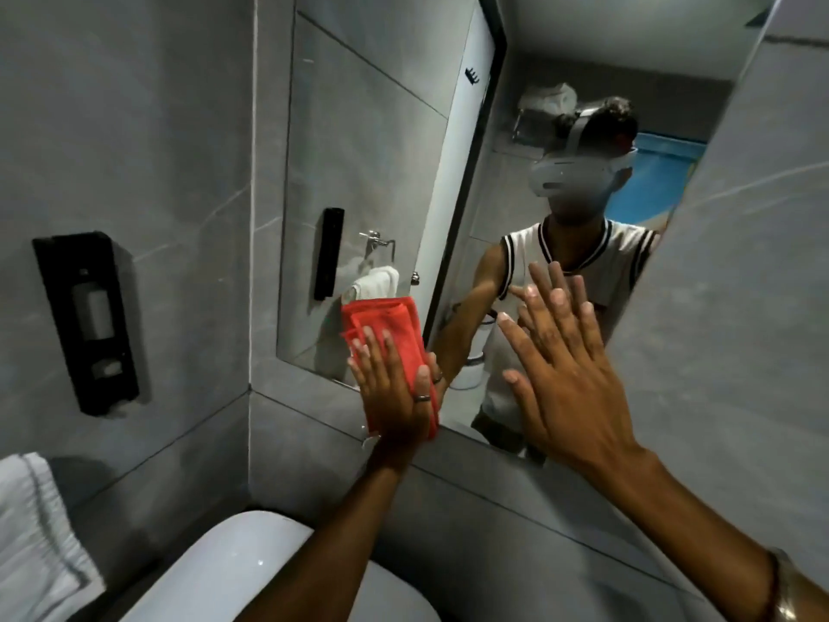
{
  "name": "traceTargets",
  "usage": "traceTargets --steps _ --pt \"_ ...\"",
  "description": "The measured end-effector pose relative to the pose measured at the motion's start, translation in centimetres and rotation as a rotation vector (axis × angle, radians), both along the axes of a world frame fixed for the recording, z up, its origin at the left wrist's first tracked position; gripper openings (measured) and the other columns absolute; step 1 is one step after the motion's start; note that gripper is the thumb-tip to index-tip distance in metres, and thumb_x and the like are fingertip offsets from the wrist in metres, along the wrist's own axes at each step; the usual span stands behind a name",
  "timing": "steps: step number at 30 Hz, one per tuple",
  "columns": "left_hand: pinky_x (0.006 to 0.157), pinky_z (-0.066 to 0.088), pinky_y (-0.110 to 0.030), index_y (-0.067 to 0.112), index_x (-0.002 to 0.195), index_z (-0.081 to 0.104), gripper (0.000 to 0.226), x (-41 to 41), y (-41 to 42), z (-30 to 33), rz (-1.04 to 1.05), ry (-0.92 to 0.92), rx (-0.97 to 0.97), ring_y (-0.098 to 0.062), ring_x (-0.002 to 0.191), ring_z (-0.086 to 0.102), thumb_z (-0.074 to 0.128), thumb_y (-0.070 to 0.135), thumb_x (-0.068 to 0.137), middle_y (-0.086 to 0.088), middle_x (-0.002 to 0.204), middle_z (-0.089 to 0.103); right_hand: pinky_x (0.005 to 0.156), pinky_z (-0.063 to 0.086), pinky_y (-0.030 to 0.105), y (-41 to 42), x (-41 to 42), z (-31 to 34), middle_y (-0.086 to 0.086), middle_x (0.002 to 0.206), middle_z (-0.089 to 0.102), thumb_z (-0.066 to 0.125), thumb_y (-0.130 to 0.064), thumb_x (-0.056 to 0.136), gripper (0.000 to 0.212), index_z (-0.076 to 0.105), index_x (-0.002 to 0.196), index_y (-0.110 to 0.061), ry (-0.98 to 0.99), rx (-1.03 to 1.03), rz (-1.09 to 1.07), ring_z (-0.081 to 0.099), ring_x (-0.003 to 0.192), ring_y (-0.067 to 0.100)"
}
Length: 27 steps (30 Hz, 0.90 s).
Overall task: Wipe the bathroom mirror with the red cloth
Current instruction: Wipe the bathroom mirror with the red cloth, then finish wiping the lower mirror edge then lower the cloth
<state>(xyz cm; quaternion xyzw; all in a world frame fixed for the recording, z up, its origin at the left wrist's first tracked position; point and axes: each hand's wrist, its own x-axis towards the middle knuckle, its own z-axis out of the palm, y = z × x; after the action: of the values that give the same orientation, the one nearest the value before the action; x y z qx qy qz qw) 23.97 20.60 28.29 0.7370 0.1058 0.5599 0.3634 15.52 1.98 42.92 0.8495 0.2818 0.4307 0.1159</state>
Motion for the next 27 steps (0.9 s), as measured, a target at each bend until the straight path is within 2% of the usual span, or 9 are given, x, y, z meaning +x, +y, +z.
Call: traceTargets --steps 6,10,13,17,19,21,23,25,27 --pt "0.130 0.011 -0.055 0.012 0.165 0.012 0.078 -0.5 -9.5 -0.5 -0.039 -0.102 0.294 -0.044 0.156 0.022 0.040 0.050 0.103 -0.019 0.168 0.019 0.128 0.020 0.056 -6.3 -2.0 -5.2 0.019 0.167 0.033 0.037 -0.041 0.102 0.060 0.044 0.155 -0.014 0.094 0.098 -0.080 0.018 0.156 0.034" --pt "0.129 0.008 -0.057 0.013 0.165 0.011 0.083 -1.4 -13.8 -0.4 -0.095 -0.048 0.348 -0.042 0.159 0.014 0.044 0.055 0.102 -0.016 0.172 0.006 0.130 0.019 0.053 -11.6 -3.4 -9.4 0.017 0.167 0.033 0.037 -0.039 0.106 0.055 0.043 0.156 -0.017 0.153 0.207 -0.052 0.019 0.158 0.032" --pt "0.130 0.008 -0.058 0.014 0.165 0.005 0.076 -2.7 -16.0 -0.6 -0.174 -0.006 0.459 -0.042 0.160 0.007 0.043 0.035 0.103 -0.019 0.171 0.007 0.132 0.014 0.048 -14.8 -5.2 -12.7 0.017 0.168 0.031 0.030 -0.039 0.109 0.055 0.046 0.155 -0.014 0.198 0.308 -0.035 0.018 0.160 0.032" --pt "0.128 0.016 -0.062 0.000 0.160 0.020 0.086 -4.5 -18.2 0.2 -0.183 0.101 0.417 -0.051 0.154 0.021 0.059 0.006 0.084 -0.030 0.165 0.028 0.128 0.026 0.055 -16.8 -7.8 -15.5 0.021 0.166 0.034 0.037 -0.032 0.105 0.055 0.051 0.152 -0.008 0.312 0.390 -0.025 0.023 0.158 0.038" --pt "0.129 0.011 -0.059 -0.004 0.159 0.019 0.087 -6.0 -18.3 1.0 -0.278 0.116 0.333 -0.049 0.156 0.016 0.056 -0.002 0.080 -0.029 0.166 0.023 0.129 0.024 0.050 -17.1 -8.8 -16.4 0.019 0.167 0.033 0.037 -0.032 0.104 0.056 0.052 0.151 -0.006 0.395 0.454 0.015 0.021 0.159 0.037" --pt "0.132 0.008 -0.050 -0.009 0.157 0.022 0.084 -7.8 -18.4 1.8 -0.487 0.058 0.189 -0.045 0.157 0.014 0.051 -0.014 0.079 -0.029 0.167 0.022 0.130 0.018 0.031 -17.3 -9.8 -17.0 0.008 0.169 0.029 0.035 -0.038 0.105 0.057 0.049 0.153 -0.010 0.567 0.635 0.076 0.014 0.162 0.020" --pt "0.129 0.021 -0.023 -0.005 0.158 0.027 0.078 -10.2 -18.5 2.6 -0.638 0.038 -0.090 -0.022 0.155 0.029 0.044 -0.012 0.082 -0.020 0.166 0.031 0.125 0.016 0.011 -16.9 -10.1 -17.7 -0.003 0.166 0.034 0.040 -0.041 0.105 0.054 0.049 0.152 -0.017 0.786 0.944 0.178 0.016 0.157 -0.008" --pt "0.114 0.037 -0.009 0.012 0.156 0.042 0.070 -12.5 -19.5 3.0 -0.810 0.094 -0.560 0.003 0.137 0.049 0.040 0.003 0.086 -0.001 0.157 0.048 0.123 0.035 0.025 -16.2 -9.6 -17.9 -0.001 0.150 0.055 0.051 -0.040 0.102 0.052 0.056 0.147 -0.015 0.995 1.361 0.265 0.046 0.142 -0.006" --pt "0.103 0.056 -0.030 0.015 0.140 0.061 0.058 -14.7 -20.8 1.8 -1.035 0.203 -1.096 -0.015 0.120 0.069 0.042 0.008 0.085 -0.006 0.136 0.070 0.101 0.056 0.043 -15.8 -9.2 -18.0 0.004 0.128 0.071 0.060 -0.051 0.094 0.064 0.058 0.145 -0.011 1.328 1.750 0.359 0.070 0.117 0.017"
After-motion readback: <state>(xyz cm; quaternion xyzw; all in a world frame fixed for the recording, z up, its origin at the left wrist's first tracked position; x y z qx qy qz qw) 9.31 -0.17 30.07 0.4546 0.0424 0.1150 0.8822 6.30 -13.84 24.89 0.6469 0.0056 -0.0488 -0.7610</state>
